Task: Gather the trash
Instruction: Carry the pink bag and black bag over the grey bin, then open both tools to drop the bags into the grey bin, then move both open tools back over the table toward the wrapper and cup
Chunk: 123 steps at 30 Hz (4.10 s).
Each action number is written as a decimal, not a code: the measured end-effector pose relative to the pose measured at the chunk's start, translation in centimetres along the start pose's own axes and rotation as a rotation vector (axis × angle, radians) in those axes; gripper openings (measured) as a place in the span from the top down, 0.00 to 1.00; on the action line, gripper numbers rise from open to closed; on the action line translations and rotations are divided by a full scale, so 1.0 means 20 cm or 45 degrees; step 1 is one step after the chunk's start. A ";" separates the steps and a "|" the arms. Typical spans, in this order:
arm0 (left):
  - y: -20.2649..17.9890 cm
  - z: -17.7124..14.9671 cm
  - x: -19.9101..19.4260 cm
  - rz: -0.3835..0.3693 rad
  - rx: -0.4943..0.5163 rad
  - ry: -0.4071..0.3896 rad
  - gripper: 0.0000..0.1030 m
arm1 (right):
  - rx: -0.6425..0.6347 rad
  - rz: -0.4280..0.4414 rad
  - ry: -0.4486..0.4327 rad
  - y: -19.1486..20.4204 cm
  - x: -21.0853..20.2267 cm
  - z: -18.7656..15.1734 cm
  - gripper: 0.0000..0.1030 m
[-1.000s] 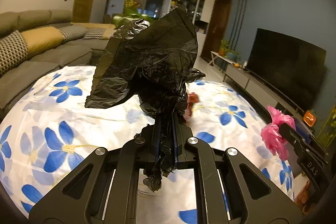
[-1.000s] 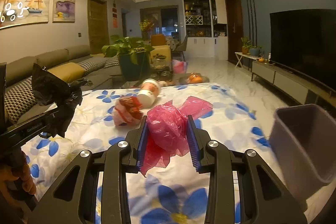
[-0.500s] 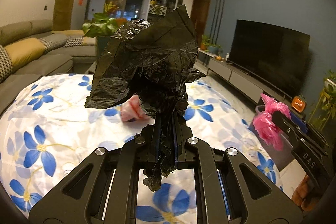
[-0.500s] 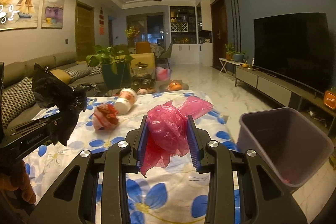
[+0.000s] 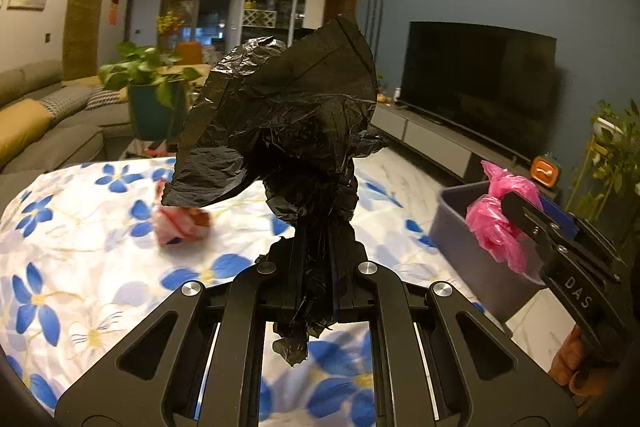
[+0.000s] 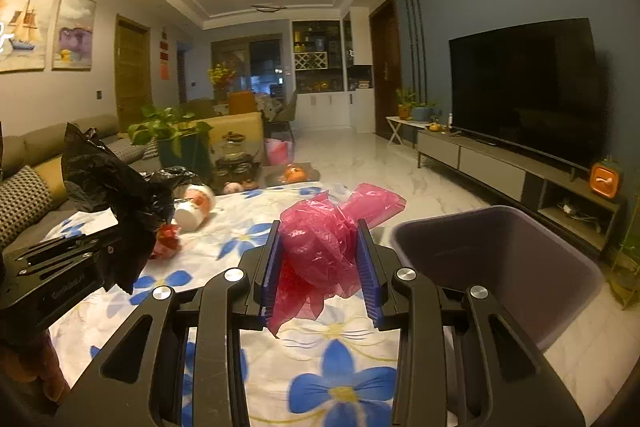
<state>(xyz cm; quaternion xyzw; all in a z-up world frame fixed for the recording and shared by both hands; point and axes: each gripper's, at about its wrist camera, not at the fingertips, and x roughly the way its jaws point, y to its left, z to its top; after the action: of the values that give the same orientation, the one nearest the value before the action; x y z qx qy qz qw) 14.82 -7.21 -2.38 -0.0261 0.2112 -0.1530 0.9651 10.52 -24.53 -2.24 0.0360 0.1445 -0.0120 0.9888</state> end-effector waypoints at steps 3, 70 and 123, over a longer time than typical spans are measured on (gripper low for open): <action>-0.08 0.01 0.03 -0.035 0.026 0.002 0.92 | 0.010 -0.035 -0.006 -0.05 0.00 0.00 0.66; -0.92 0.02 0.66 -0.527 0.219 0.161 0.90 | 0.173 -0.359 -0.092 -0.70 0.05 -0.03 0.63; 0.53 -0.07 0.07 0.414 -0.199 0.007 0.13 | 0.046 -0.004 -0.076 0.10 0.09 0.01 0.12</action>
<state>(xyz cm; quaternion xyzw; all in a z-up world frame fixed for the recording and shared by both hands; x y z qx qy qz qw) 18.41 2.48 -5.32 -0.0660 0.2266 0.0220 0.9715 12.34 -22.60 -2.46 0.0533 0.1149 -0.0171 0.9918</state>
